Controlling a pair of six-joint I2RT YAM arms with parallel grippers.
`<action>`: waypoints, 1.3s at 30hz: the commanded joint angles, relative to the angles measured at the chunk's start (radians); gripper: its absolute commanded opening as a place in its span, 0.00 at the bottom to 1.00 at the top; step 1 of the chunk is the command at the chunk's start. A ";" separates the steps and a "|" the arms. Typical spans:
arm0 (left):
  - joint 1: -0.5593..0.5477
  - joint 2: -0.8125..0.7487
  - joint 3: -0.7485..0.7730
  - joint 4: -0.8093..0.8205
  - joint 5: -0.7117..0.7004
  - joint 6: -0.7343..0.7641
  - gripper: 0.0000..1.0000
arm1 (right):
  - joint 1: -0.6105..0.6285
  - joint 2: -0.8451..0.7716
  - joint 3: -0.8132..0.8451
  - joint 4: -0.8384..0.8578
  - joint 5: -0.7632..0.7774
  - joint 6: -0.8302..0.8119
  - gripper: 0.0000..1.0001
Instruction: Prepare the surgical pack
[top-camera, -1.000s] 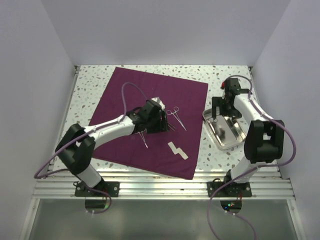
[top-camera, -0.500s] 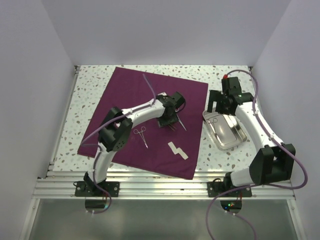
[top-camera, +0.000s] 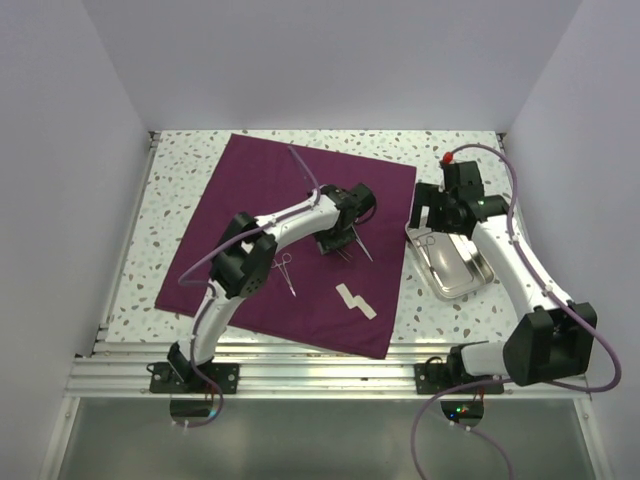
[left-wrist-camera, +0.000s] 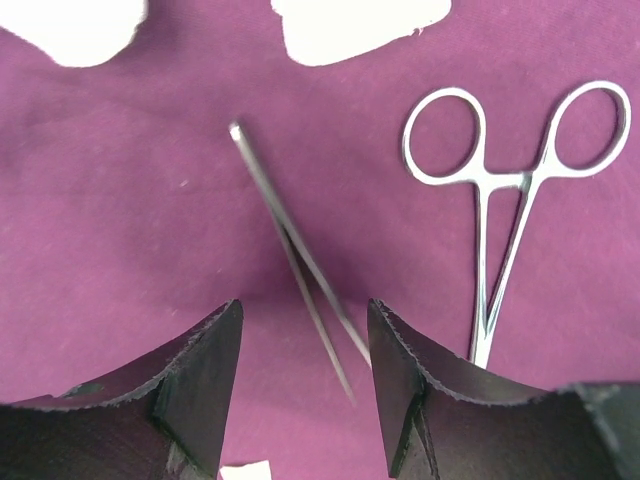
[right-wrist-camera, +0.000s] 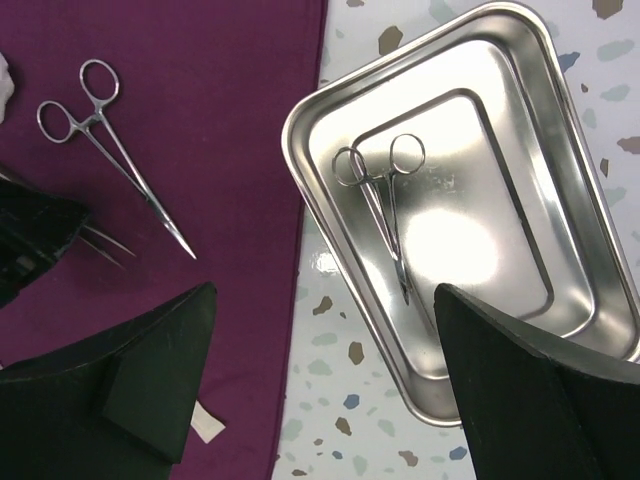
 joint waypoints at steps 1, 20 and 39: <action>-0.004 0.040 0.078 -0.056 -0.050 -0.030 0.56 | 0.003 -0.041 -0.013 0.044 -0.017 0.011 0.94; -0.001 0.020 0.045 -0.056 -0.053 -0.027 0.17 | 0.009 -0.041 -0.022 0.056 -0.033 0.009 0.94; -0.021 -0.673 -0.735 0.719 0.251 0.555 0.00 | 0.081 0.078 -0.002 0.183 -0.531 0.147 0.89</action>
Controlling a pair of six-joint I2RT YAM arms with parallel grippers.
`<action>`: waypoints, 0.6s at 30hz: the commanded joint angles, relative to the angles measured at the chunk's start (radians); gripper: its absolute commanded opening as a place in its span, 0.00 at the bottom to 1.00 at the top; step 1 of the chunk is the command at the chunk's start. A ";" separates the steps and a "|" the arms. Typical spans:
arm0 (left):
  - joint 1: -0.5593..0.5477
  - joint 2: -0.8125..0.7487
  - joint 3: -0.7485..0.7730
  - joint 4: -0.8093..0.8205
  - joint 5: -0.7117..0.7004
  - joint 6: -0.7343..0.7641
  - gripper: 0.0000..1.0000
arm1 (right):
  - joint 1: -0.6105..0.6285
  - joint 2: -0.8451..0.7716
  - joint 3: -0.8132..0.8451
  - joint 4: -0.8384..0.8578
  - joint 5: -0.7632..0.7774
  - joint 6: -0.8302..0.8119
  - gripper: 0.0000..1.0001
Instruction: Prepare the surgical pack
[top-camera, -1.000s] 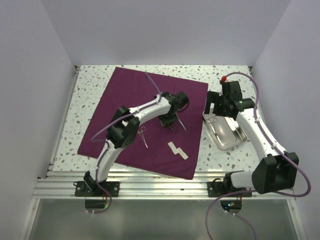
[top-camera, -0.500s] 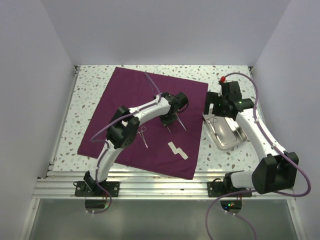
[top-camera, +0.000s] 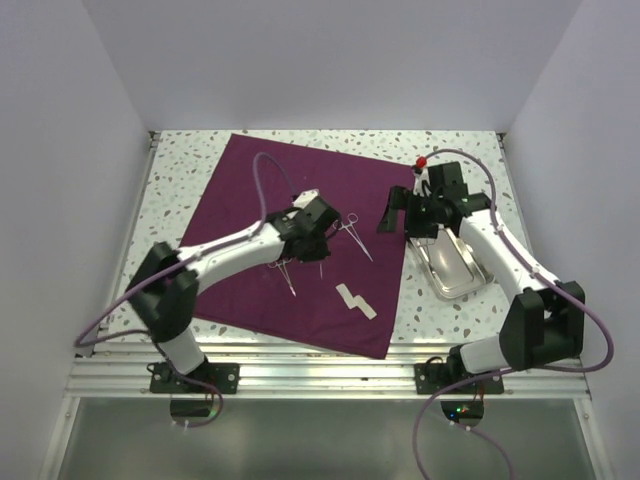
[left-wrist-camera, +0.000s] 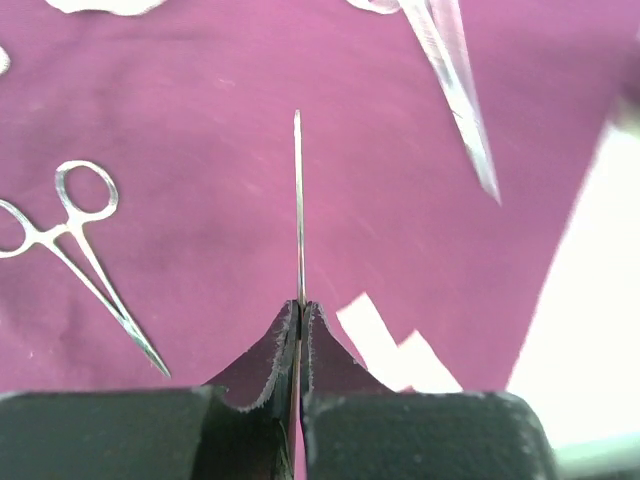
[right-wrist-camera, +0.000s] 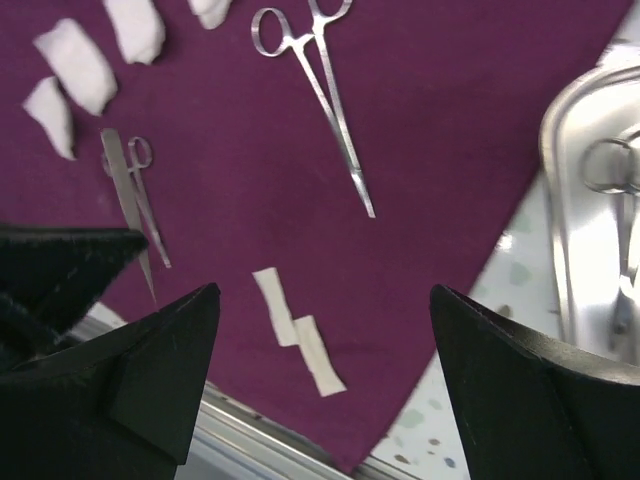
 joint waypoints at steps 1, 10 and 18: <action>-0.008 -0.198 -0.196 0.384 0.197 0.210 0.00 | 0.072 0.012 0.011 0.135 -0.160 0.117 0.89; -0.013 -0.414 -0.367 0.530 0.365 0.286 0.00 | 0.336 0.050 0.008 0.316 -0.002 0.321 0.74; -0.011 -0.456 -0.395 0.532 0.366 0.267 0.00 | 0.422 0.090 0.000 0.328 0.066 0.366 0.62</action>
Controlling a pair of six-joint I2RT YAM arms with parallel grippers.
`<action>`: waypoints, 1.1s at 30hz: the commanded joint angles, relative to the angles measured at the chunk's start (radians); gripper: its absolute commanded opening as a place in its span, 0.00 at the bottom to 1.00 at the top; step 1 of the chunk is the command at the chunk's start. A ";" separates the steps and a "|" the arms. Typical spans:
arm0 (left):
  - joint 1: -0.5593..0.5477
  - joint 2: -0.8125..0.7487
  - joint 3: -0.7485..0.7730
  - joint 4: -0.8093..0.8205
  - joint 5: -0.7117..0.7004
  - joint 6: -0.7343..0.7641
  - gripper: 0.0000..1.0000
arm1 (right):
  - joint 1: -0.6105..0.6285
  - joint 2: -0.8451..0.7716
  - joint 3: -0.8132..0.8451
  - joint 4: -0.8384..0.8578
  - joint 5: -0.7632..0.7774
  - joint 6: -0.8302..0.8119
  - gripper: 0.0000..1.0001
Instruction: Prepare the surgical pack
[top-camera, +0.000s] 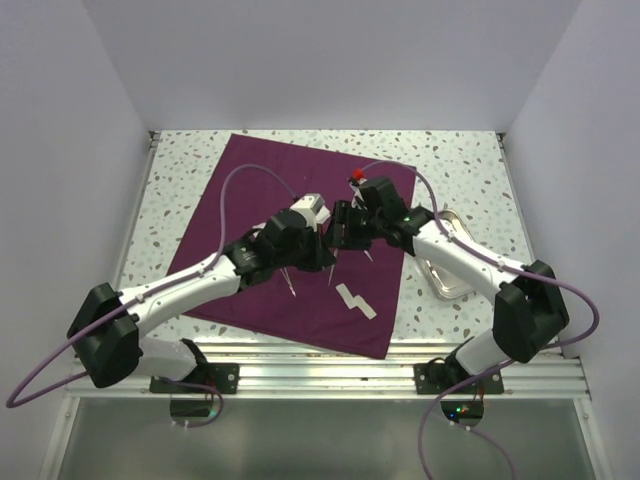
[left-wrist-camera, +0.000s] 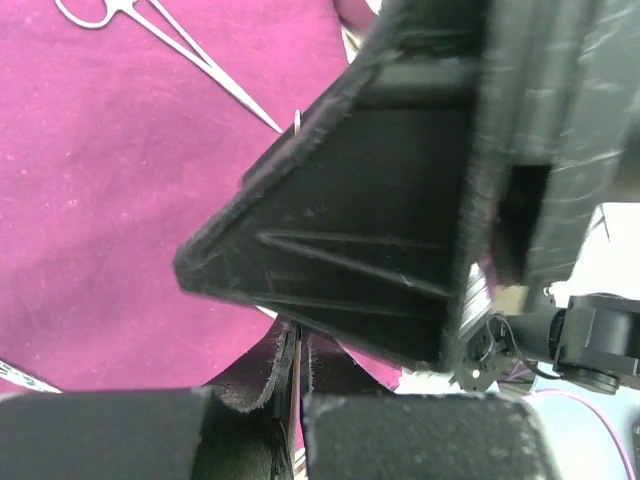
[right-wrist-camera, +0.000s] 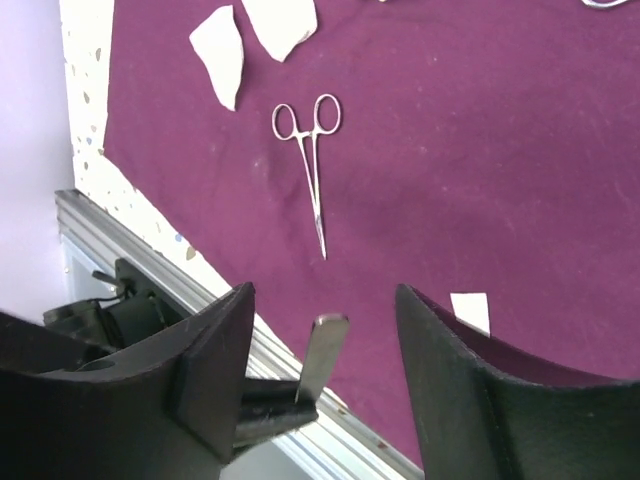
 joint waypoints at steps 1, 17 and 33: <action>0.000 -0.035 -0.011 0.065 0.018 0.021 0.00 | 0.023 -0.001 0.005 0.055 0.050 0.042 0.54; 0.103 -0.040 -0.016 0.024 0.024 0.042 0.76 | -0.187 0.077 0.287 -0.508 0.522 -0.412 0.00; 0.121 0.290 0.217 -0.099 0.003 -0.089 0.52 | -0.459 0.411 0.407 -0.613 0.631 -0.641 0.00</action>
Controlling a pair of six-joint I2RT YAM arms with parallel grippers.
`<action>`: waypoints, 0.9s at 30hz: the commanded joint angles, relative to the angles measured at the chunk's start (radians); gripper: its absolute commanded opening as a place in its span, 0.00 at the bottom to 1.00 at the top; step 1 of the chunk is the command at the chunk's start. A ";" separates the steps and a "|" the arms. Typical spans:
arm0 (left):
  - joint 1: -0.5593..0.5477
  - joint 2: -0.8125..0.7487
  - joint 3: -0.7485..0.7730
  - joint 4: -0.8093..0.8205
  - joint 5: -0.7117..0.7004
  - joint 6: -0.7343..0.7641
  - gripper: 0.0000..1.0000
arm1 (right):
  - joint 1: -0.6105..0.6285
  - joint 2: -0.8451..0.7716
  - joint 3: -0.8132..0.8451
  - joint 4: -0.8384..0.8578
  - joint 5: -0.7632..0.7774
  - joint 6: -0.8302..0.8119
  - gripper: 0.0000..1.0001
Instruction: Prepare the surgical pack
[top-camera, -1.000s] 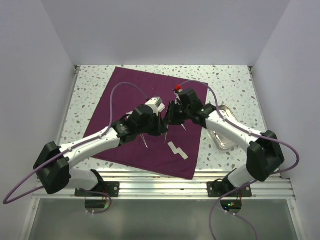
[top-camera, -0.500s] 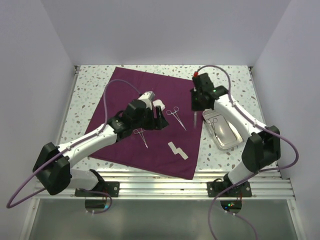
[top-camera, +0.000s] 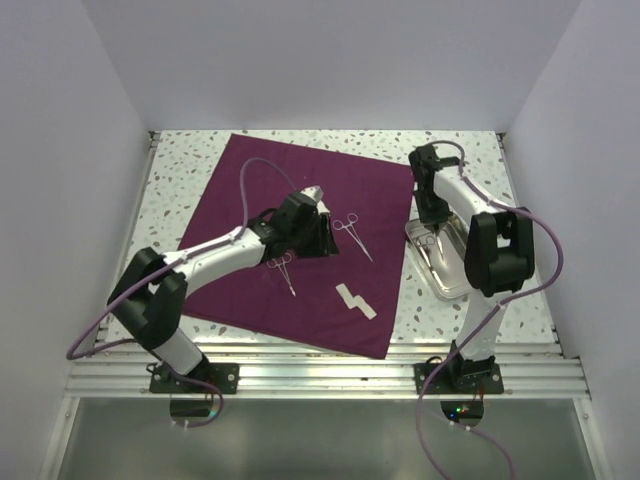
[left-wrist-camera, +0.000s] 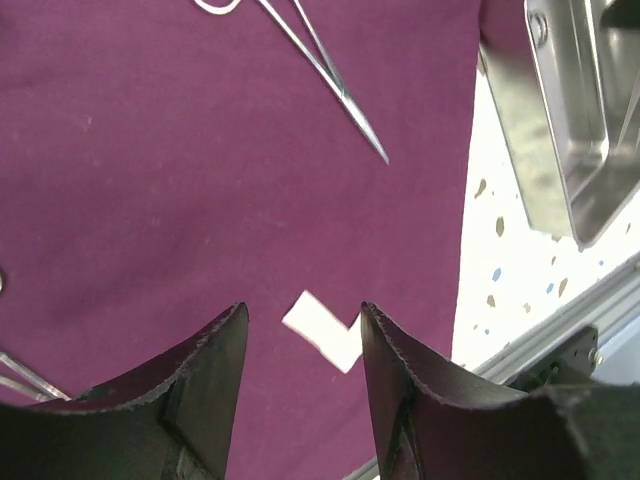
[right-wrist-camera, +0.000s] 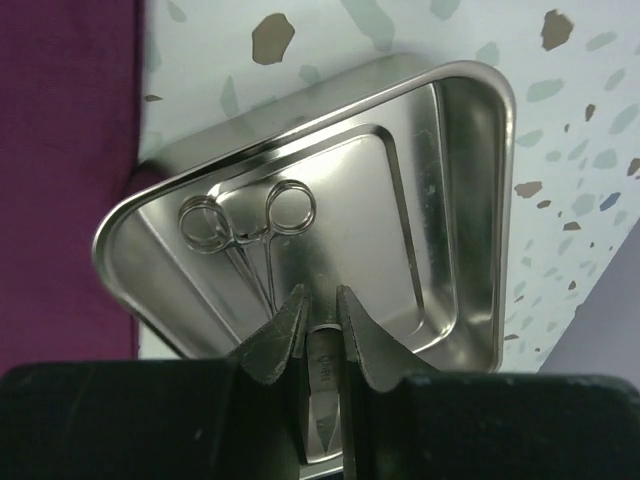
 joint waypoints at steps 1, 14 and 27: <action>-0.001 0.073 0.131 -0.057 -0.057 -0.064 0.53 | -0.024 0.013 0.004 -0.022 0.012 -0.033 0.00; -0.084 0.469 0.580 -0.420 -0.278 -0.286 0.59 | -0.066 0.046 -0.117 0.067 -0.031 -0.004 0.15; -0.115 0.679 0.881 -0.632 -0.404 -0.447 0.58 | -0.055 -0.047 -0.118 0.079 -0.088 0.048 0.48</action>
